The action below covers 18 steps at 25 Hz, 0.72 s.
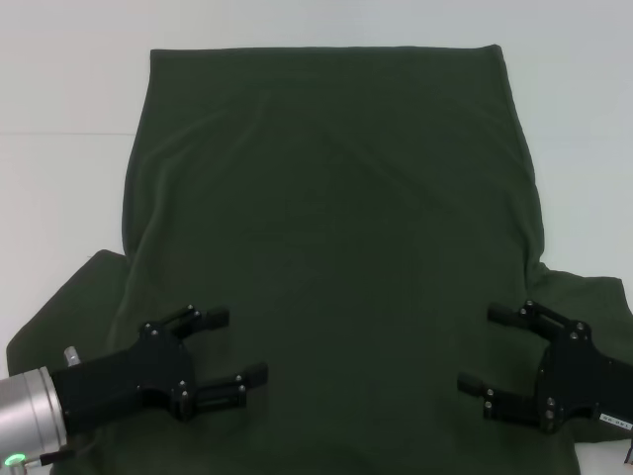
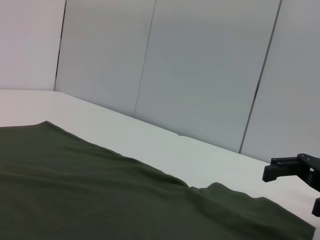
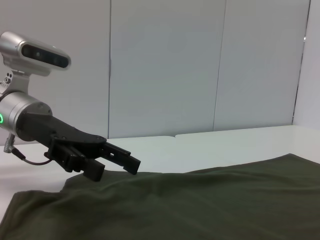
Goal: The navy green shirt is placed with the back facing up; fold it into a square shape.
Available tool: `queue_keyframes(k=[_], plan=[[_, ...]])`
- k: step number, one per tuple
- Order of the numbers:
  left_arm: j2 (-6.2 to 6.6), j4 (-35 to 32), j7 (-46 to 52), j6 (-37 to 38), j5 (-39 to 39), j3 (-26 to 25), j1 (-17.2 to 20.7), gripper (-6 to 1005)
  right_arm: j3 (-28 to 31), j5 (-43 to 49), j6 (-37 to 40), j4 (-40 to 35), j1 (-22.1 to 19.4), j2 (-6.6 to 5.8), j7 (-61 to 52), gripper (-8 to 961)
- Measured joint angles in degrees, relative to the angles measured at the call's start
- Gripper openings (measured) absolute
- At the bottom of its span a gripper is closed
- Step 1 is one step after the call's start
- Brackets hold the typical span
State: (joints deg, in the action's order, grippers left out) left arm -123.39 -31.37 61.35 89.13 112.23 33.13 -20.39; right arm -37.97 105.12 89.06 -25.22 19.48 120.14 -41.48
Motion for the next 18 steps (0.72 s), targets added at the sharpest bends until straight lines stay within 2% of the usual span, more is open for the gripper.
queue_keyframes(k=[11,15,18], plan=[[0.1,0.0,1.13,0.34,-0.07,0.0,0.29,945,-0.19,0.0,0.03,-0.01,-0.05,0.0,0.0,917],[0.66,-1.64,12.45,1.81,-1.02,0.01,0.27,945,-0.12,0.0,0.27,-0.01,-0.05,0.03,0.0,918],[1.8,-4.12,25.75,3.86,-1.29,0.01,-0.06,944,-0.07,0.0,0.51,-0.01,0.07,0.08,-0.05,918]])
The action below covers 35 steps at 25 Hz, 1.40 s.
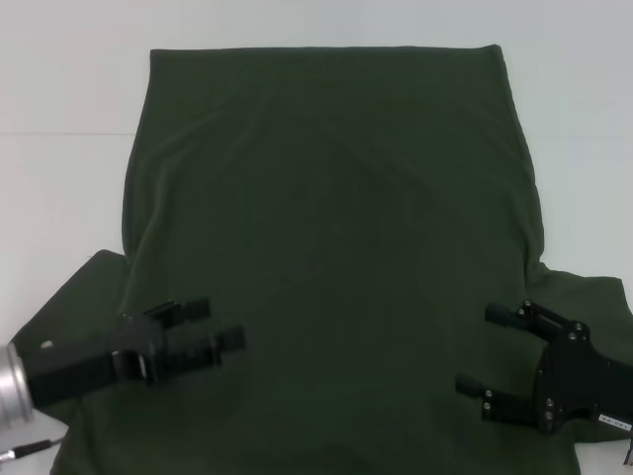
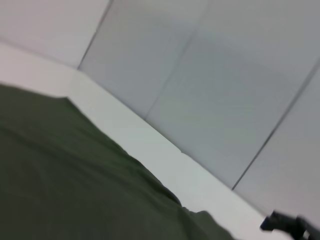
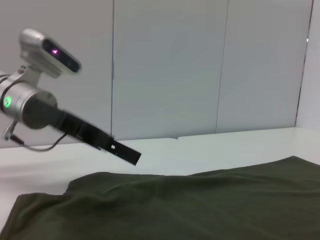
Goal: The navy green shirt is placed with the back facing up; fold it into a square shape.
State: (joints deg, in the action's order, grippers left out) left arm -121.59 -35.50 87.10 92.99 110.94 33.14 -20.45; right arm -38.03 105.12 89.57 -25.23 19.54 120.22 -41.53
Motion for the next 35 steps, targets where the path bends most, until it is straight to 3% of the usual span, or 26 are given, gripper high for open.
queue_keyframes(k=[6,11,16,20,35], plan=[[4.45,-3.68,24.59,0.9,2.38,-1.41,-1.44,944,-0.22,0.01,0.0,0.02,0.09,0.01,-0.32,918],[7.71,-11.47,42.67,0.82,10.91,-3.51,-2.67,943,-0.38,0.08,0.64,0.09,0.14,0.02,-0.67,917],[11.37,-12.58,55.01,1.18,22.43,-6.7,-5.78,943,-0.03,0.02,1.54,0.09,0.43,0.01,-0.71,917],[12.73,-13.29,58.85,0.06,32.28,-9.79,-7.36,942,-0.11,0.0,1.59,0.09,0.65,0.01,-0.73,917],[12.94,-10.89,53.9,-6.09,37.19,-9.54,-8.12,941,-0.15,0.0,2.15,0.18,0.61,0.01,-0.75,918]])
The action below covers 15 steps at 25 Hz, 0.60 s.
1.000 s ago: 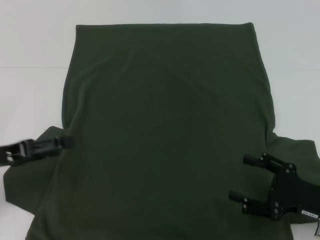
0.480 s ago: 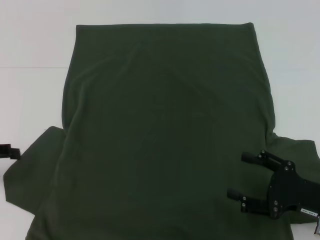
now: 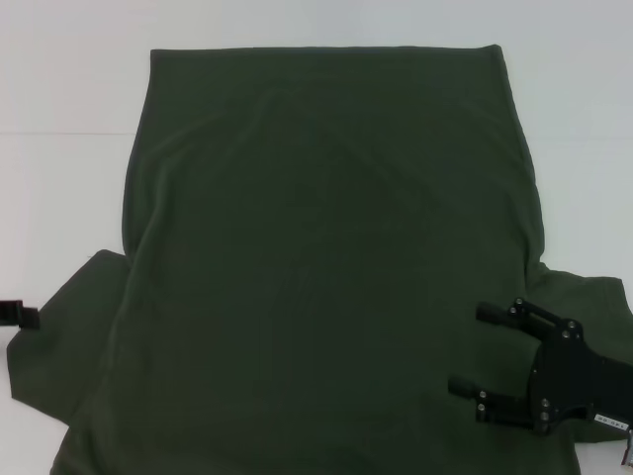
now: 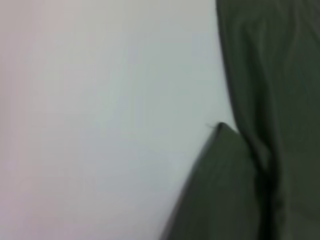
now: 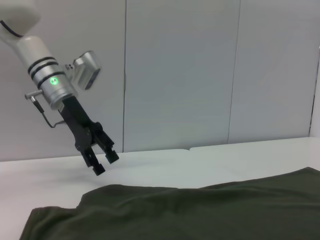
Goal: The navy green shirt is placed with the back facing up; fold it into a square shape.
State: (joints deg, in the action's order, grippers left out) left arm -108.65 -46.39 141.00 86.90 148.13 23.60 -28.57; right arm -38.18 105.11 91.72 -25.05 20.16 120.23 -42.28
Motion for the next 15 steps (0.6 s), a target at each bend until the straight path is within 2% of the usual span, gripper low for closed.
queue_keyframes(k=[8,15], plan=[[-0.3,3.19,-0.62,-3.73,1.13,-0.04,0.0,940,0.31,0.0,0.64,0.0,-0.18,-0.09,0.0,918],[-0.32,4.2,-0.11,-3.78,1.3,-0.15,-0.06,941,0.31,0.0,0.9,0.0,-0.38,-0.09,0.0,917]])
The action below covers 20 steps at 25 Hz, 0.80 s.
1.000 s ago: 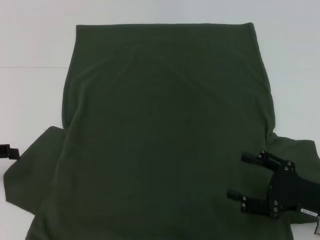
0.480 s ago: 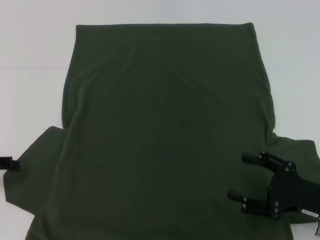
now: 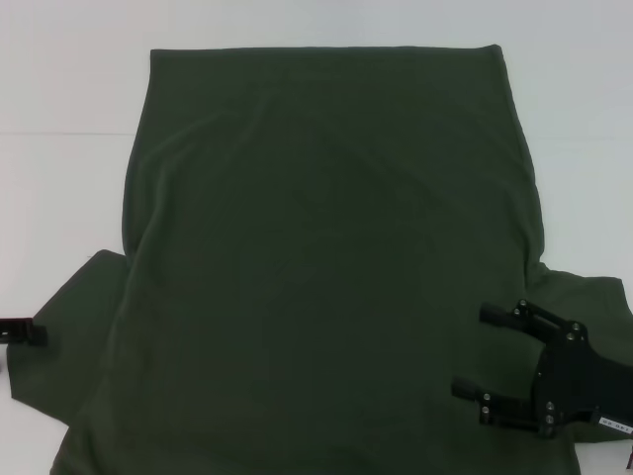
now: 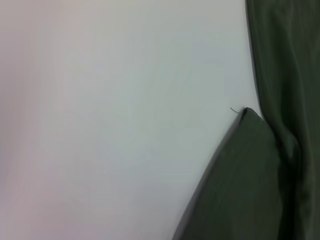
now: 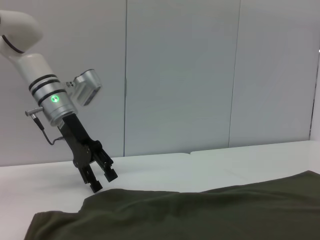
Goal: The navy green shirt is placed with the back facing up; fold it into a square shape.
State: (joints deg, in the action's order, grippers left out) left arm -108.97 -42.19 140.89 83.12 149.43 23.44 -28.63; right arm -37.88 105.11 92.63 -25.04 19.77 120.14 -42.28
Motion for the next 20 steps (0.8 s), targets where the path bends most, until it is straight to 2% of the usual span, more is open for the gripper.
queue_keyframes(k=[20], plan=[[-0.01,0.8,0.57,1.34,0.08,0.0,-0.6,941,0.0,0.0,1.09,0.0,-0.17,0.0,0.0,917]])
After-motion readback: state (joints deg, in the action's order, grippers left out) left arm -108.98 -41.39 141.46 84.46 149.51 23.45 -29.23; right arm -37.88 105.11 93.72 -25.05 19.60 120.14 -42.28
